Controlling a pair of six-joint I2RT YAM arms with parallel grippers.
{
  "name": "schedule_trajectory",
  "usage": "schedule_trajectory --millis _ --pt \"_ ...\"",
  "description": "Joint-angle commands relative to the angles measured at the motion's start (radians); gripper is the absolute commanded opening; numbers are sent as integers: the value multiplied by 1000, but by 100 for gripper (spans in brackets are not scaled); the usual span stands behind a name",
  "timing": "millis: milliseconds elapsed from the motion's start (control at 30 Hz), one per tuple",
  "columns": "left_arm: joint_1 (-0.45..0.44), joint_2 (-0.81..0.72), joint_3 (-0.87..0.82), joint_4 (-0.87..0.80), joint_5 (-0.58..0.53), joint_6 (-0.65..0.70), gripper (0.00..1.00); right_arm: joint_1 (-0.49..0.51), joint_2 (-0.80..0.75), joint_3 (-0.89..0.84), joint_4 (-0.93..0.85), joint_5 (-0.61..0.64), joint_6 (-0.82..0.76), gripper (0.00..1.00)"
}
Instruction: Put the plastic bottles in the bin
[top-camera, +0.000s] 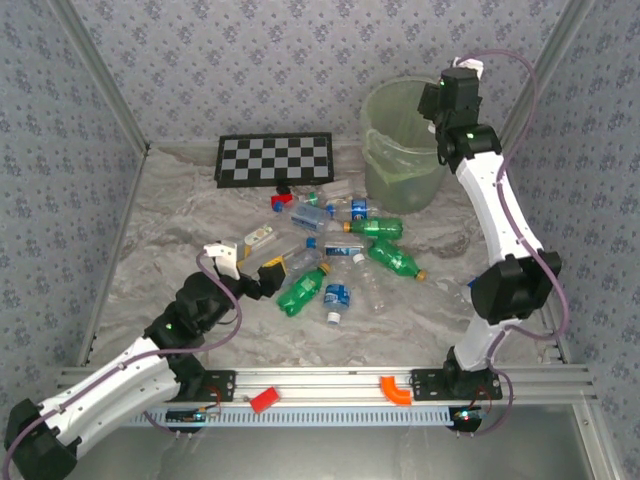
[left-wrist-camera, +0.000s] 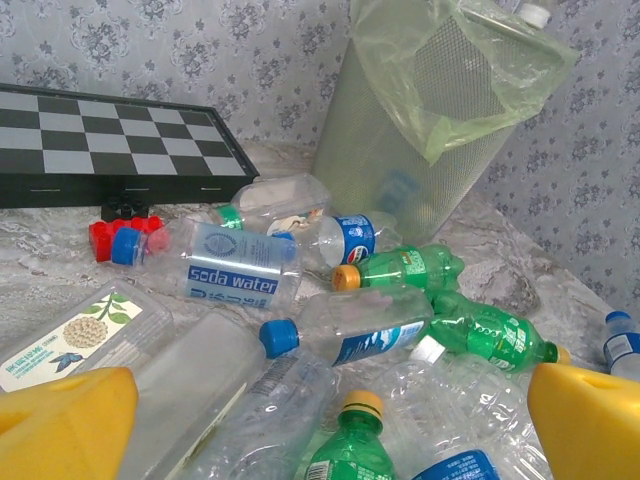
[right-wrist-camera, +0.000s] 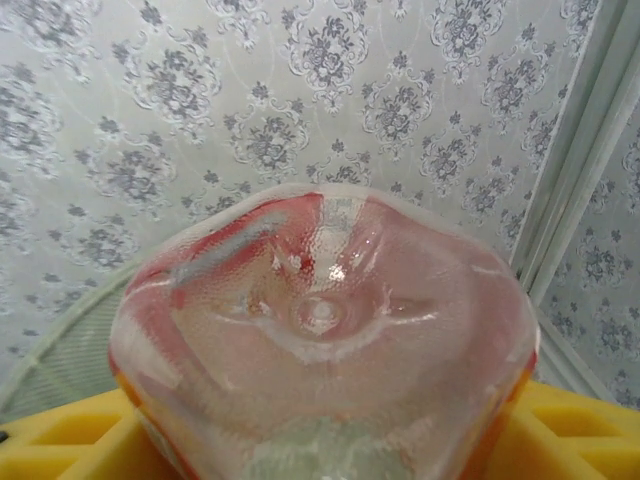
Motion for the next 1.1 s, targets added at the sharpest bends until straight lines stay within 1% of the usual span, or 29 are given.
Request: schedule_trajectory --millis 0,167,500,533,600,633,667,867,967,1067 --pt "-10 -8 10 2 -10 20 100 -9 50 101 29 -1 -73 68" --pt "-8 -1 16 -1 -4 23 100 -11 130 210 -48 15 -83 68" --pt "-7 1 17 0 6 21 100 -14 139 221 -69 25 -108 70" --pt "-9 1 17 2 8 19 100 -13 138 221 -71 28 -109 72" --pt "-8 2 16 2 9 19 100 -13 137 223 -76 38 -111 81" --pt "-8 3 16 1 8 19 100 -14 136 225 -82 43 -110 87" --pt "-8 2 18 1 8 20 100 -13 134 224 -87 47 -107 100" --pt "-9 6 18 4 21 19 100 -2 96 195 -126 42 -54 100" --pt "-8 19 22 6 31 18 100 8 42 122 -106 36 -47 100" --pt "-8 32 24 10 41 17 100 19 -34 10 -70 23 -28 99"
